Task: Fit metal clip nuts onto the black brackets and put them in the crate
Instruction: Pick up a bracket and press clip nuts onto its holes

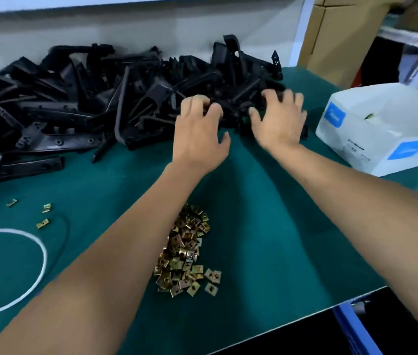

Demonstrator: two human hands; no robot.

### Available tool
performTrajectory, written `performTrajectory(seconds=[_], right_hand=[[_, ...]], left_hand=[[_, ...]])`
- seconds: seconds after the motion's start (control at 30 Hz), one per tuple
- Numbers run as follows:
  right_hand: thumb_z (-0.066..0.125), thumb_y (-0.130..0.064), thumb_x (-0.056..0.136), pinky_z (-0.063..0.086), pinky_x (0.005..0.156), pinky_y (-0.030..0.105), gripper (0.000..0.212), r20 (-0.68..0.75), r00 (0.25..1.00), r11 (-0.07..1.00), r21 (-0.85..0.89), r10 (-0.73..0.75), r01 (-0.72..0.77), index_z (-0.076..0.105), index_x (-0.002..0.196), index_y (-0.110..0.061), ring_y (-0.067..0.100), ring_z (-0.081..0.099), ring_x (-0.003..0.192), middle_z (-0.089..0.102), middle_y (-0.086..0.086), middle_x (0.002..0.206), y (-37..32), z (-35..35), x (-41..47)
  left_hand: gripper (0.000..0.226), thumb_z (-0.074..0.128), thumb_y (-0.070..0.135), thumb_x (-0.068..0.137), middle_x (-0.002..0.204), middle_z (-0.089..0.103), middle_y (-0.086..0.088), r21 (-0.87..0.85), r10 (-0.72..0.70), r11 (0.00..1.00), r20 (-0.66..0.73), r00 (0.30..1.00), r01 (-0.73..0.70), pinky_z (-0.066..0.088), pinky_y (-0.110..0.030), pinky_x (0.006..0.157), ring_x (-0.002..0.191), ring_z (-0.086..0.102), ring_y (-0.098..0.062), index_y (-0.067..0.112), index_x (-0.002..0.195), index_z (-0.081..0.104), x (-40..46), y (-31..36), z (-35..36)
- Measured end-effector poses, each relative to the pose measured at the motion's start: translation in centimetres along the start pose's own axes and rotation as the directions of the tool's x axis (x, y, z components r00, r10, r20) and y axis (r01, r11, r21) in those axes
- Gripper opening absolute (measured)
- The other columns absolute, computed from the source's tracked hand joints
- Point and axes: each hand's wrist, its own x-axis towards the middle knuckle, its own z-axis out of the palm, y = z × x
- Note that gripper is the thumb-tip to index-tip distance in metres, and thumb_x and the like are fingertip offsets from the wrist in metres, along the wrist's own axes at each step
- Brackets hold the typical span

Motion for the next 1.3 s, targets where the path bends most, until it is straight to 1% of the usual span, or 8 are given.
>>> performTrajectory(seconds=[0.1,0.2,0.3,0.47,0.93,1.0,1.1,1.3], right_hand=[[0.043,-0.069,0.096,0.013,0.12,0.062,0.074,0.339,0.917,0.978,-0.066,0.211,-0.2,0.028,0.158,-0.033,0.034,0.009,0.156,0.023,0.017,0.166,2.5,0.6,0.4],[0.033,-0.079,0.093,0.002,0.124,0.059,0.082,0.504,0.82,0.954,-0.024,0.269,-0.298,0.011,0.163,-0.042,0.029,-0.005,0.159,0.004,0.008,0.173,2.9,1.5,0.6],[0.029,-0.084,0.09,0.001,0.124,0.06,0.079,0.572,0.803,0.98,-0.012,0.168,-0.197,0.003,0.158,-0.056,0.031,-0.006,0.159,0.001,0.003,0.173,1.1,2.3,1.0],[0.024,-0.081,0.093,0.005,0.12,0.066,0.059,0.67,0.741,0.999,0.046,-0.047,0.022,0.003,0.148,-0.073,0.039,-0.001,0.156,0.003,-0.009,0.173,-4.0,3.8,0.9],[0.02,-0.081,0.096,0.0,0.12,0.067,0.063,0.716,0.594,0.931,0.265,-0.365,0.253,0.001,0.154,-0.065,0.039,-0.008,0.157,-0.016,-0.016,0.171,-13.3,6.2,-1.3],[0.04,-0.08,0.093,0.009,0.122,0.067,0.075,0.714,0.589,0.925,0.257,-0.378,0.282,0.011,0.158,-0.057,0.039,-0.001,0.157,-0.007,-0.012,0.172,-12.9,5.7,-0.9],[0.073,-0.055,0.088,0.034,0.114,0.06,0.072,0.589,0.69,0.907,0.243,-0.419,0.344,0.041,0.151,-0.042,0.035,0.04,0.141,0.044,0.002,0.154,-11.9,4.6,-0.8],[0.073,-0.037,0.092,0.053,0.09,0.044,0.02,0.462,0.737,0.846,0.453,-0.493,0.282,0.06,0.105,-0.029,0.022,0.064,0.095,0.07,-0.004,0.102,-7.8,2.8,-2.2]], left_hand=[[0.048,0.064,0.037,0.089,0.157,0.033,-0.016,0.202,0.026,0.978,0.163,0.986,-0.059,0.027,-0.048,0.12,0.151,0.021,-0.035,0.014,0.13,0.052,1.2,1.1,2.2],[0.061,0.058,0.042,0.095,0.169,0.013,-0.014,0.326,-0.024,0.942,0.32,0.947,-0.086,0.011,-0.053,0.126,0.157,0.007,-0.035,0.015,0.147,0.039,1.6,0.3,4.0],[0.064,0.051,0.047,0.1,0.171,0.005,-0.011,0.339,-0.068,0.938,0.38,0.922,-0.07,0.013,-0.053,0.126,0.155,0.015,-0.034,0.017,0.153,0.03,1.7,-1.7,4.8],[0.052,0.059,0.041,0.096,0.141,0.049,-0.013,0.38,-0.026,0.918,0.341,0.94,-0.113,0.038,-0.047,0.109,0.128,0.05,-0.034,0.012,0.136,0.041,1.9,-5.8,3.2],[0.068,0.064,0.041,0.096,0.149,0.045,-0.017,0.324,-0.018,0.938,0.398,0.917,-0.122,0.026,-0.048,0.122,0.143,0.037,-0.037,0.005,0.147,0.037,-1.6,-16.0,-2.3],[0.071,0.062,0.041,0.097,0.156,0.039,-0.016,0.322,-0.053,0.942,0.406,0.912,-0.089,0.019,-0.048,0.125,0.15,0.028,-0.034,0.006,0.152,0.032,-1.7,-15.7,-2.2],[0.075,0.061,0.044,0.098,0.164,0.031,-0.012,0.277,-0.094,0.96,0.424,0.901,-0.03,0.011,-0.048,0.128,0.156,0.016,-0.03,0.013,0.157,0.027,-1.7,-15.4,-2.3],[0.082,0.06,0.058,0.096,0.172,0.009,-0.007,0.317,-0.224,0.947,0.551,0.804,0.046,0.006,-0.042,0.127,0.159,-0.002,-0.028,0.031,0.163,0.02,-0.8,-16.1,-3.7]])
